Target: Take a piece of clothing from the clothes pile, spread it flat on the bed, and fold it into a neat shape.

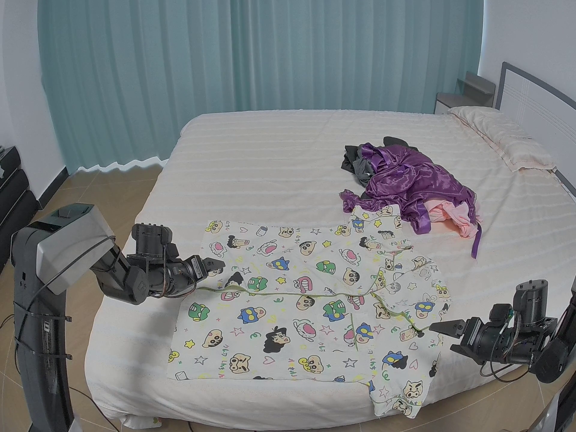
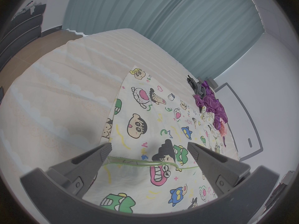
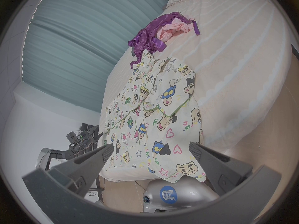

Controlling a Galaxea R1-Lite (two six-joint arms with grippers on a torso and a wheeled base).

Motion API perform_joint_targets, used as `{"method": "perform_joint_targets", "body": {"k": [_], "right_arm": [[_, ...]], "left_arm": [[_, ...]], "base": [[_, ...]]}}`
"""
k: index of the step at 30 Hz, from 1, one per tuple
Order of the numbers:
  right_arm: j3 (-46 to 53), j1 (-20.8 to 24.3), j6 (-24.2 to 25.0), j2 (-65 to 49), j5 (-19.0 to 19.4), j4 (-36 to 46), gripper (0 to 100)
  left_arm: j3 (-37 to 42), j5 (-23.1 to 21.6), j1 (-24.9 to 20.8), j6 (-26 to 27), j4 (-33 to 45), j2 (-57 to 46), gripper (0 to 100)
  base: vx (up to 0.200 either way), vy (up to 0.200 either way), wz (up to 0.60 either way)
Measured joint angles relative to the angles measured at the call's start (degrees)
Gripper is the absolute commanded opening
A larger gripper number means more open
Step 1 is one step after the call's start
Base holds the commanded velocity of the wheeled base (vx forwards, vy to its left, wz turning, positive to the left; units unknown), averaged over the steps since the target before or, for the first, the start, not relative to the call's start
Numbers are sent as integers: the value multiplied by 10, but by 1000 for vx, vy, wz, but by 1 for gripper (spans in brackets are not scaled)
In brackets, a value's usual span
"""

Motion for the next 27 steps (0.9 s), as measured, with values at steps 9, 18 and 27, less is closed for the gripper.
{"method": "perform_joint_targets", "body": {"k": [9, 18, 27], "right_arm": [[0, 0, 0, 0, 0, 0, 100], [0, 0, 0, 1, 0, 0, 100], [0, 0, 0, 1, 1, -1, 100]], "left_arm": [[-19, 16, 1, 1, -1, 24, 100], [-31, 23, 2, 1, 6, 36, 100], [-32, 23, 5, 1, 8, 37, 0]], "base": [[0, 0, 0], [0, 0, 0], [0, 0, 0]]}}
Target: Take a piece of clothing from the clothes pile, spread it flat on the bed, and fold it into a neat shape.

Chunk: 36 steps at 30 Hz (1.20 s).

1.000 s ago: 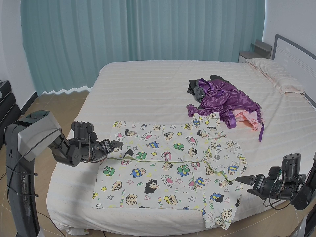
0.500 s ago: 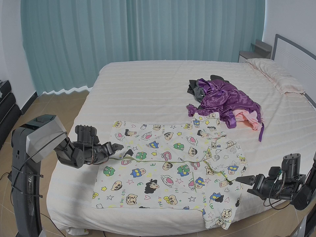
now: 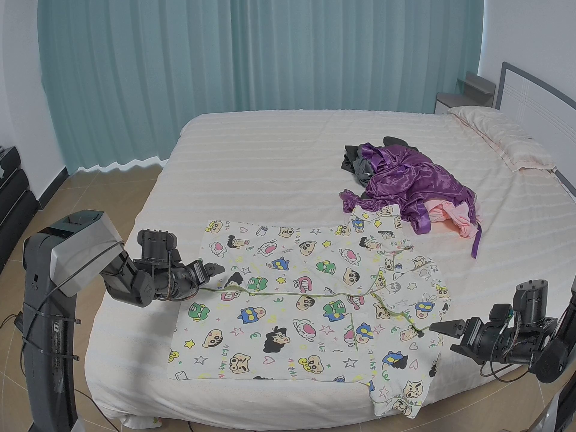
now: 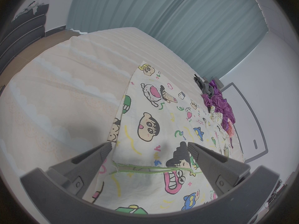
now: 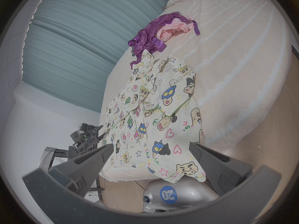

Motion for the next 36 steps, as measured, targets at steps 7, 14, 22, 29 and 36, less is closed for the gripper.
{"method": "perform_joint_targets", "body": {"k": [7, 14, 22, 29, 36], "right_arm": [[0, 0, 0, 0, 1, 0, 100], [0, 0, 0, 3, 1, 0, 100], [0, 0, 0, 4, 1, 0, 100], [0, 0, 0, 5, 1, -1, 100], [0, 0, 0, 5, 0, -1, 100]], "left_arm": [[-6, 0, 8, 0, 19, 1, 0], [-13, 10, 19, 0, 37, 1, 0], [-9, 17, 23, 0, 43, -3, 0], [-5, 33, 22, 8, 81, -6, 0], [-7, 48, 22, 15, 94, -7, 100]], "base": [[0, 0, 0], [0, 0, 0], [0, 0, 0], [0, 0, 0], [0, 0, 0]]}}
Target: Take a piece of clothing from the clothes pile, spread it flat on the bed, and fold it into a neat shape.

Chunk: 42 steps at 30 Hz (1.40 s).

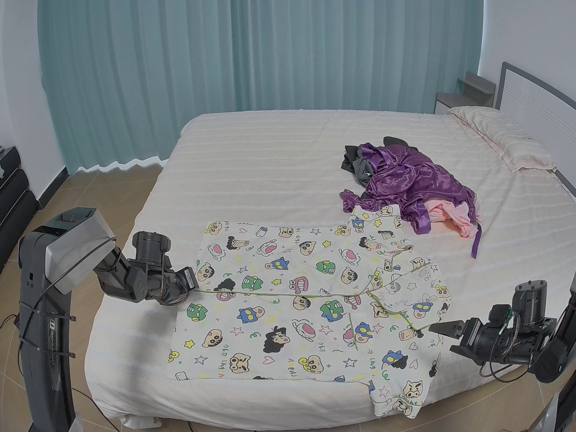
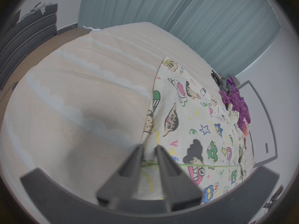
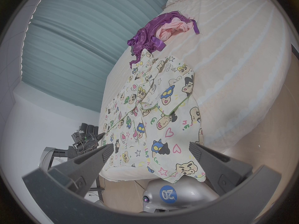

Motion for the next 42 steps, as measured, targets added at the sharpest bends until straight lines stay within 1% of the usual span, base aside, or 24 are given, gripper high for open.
{"method": "perform_joint_targets", "body": {"k": [4, 8, 9, 10, 15, 18, 22, 24, 28, 34, 37, 42], "right_arm": [[0, -4, 0, 0, -3, -3, 100], [0, -21, -2, -3, -6, -25, 100], [0, -37, -4, -4, -8, -40, 100], [0, -42, -5, -4, -8, -43, 100], [-25, -112, -25, 10, -11, -60, 100], [-62, -139, -34, 43, -13, -63, 100], [-132, -159, -45, 110, -18, -60, 100], [-169, -163, -48, 148, -22, -51, 100], [-236, -161, -54, 200, -27, -16, 100], [-336, -147, -58, 241, -30, 101, 100], [-377, -132, -58, 254, -31, 128, 100], [-418, -109, -59, 275, -33, 143, 100]], "left_arm": [[0, 1, 0, 0, 0, -2, 100], [3, 4, 0, -1, 1, -6, 100], [7, 7, 3, -2, 2, -10, 100], [8, 7, 5, -2, 3, -12, 100], [35, 10, 27, -10, 4, -38, 100], [57, 8, 39, -34, 2, -60, 100], [90, -3, 49, -86, -1, -91, 100], [111, -13, 53, -118, -3, -108, 100], [145, -36, 55, -157, -5, -136, 100], [176, -50, 51, -170, -18, -159, 100], [189, -53, 49, -173, -39, -165, 100], [205, -54, 48, -176, -57, -172, 100]], "base": [[0, 0, 0], [0, 0, 0], [0, 0, 0], [0, 0, 0], [0, 0, 0], [0, 0, 0], [0, 0, 0], [0, 0, 0], [0, 0, 0], [0, 0, 0], [0, 0, 0], [0, 0, 0]]}}
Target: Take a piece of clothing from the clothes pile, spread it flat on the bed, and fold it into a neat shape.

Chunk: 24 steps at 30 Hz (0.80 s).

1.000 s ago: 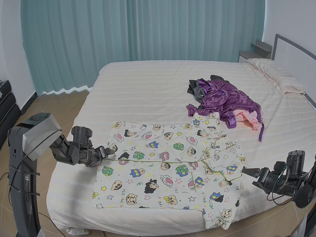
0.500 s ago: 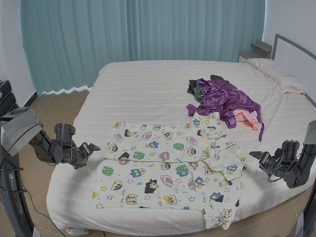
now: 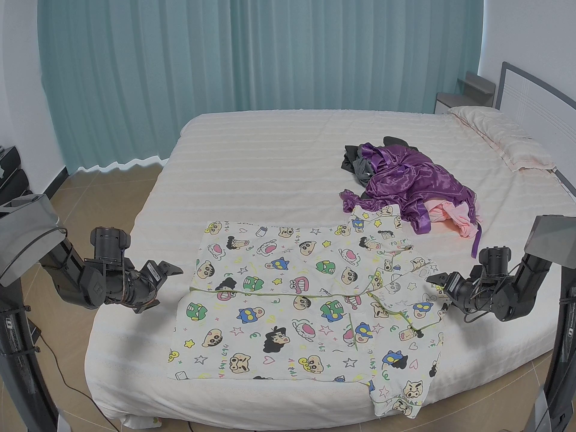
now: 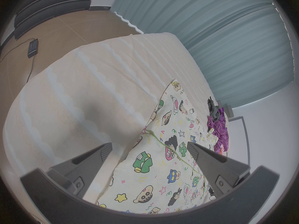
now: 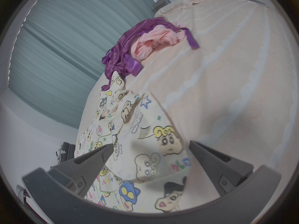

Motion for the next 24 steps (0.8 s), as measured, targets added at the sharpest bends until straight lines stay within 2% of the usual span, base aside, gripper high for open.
{"method": "perform_joint_targets", "body": {"k": [4, 8, 9, 24], "right_arm": [[-8, 4, 0, 8, -3, 1, 100], [-11, 5, -1, 14, -22, 0, 100], [-11, 5, -2, 15, -26, 0, 0], [6, -2, -2, 13, -39, 1, 0]], "left_arm": [[3, 0, -1, 0, -1, -1, 100], [3, 0, -1, 0, -1, -1, 100], [3, 0, -1, 0, -1, -1, 100], [10, 2, 0, 5, -2, -1, 100]], "base": [[0, 0, 0], [0, 0, 0], [0, 0, 0], [0, 0, 0]]}}
